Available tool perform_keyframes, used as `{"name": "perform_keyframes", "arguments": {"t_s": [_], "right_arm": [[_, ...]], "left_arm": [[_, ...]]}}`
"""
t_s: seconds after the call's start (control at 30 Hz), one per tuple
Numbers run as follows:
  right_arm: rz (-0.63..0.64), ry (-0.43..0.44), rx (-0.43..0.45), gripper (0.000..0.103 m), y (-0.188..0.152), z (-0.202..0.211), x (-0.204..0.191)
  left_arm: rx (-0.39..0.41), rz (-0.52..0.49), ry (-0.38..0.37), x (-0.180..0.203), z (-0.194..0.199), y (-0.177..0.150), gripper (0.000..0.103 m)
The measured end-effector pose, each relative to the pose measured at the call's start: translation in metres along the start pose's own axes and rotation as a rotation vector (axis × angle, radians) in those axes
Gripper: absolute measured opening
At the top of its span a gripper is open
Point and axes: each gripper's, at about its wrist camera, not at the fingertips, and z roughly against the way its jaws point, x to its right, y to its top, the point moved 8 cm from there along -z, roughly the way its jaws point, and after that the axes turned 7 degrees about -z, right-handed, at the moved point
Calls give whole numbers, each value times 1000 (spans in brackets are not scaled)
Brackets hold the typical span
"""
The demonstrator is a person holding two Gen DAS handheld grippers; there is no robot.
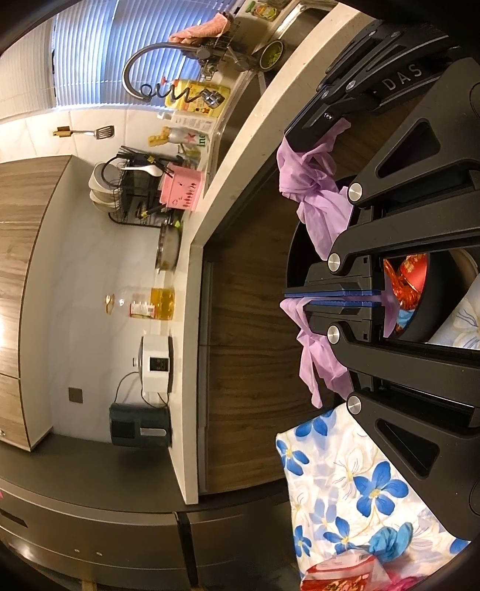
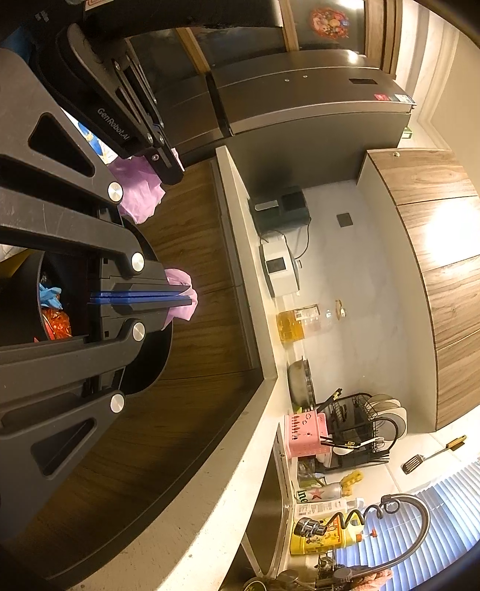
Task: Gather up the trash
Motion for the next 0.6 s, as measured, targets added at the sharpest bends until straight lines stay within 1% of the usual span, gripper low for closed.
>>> {"name": "perform_keyframes", "arguments": {"t_s": [0.4,0.6], "right_arm": [[-3,-12,-2,1,1,-4,5],[-4,-14,-22,1,-3,-12,9]], "left_arm": [[-20,-12,-32,10,-18,-3,0],[-41,-23,-49,9,-28,-9,1]]}}
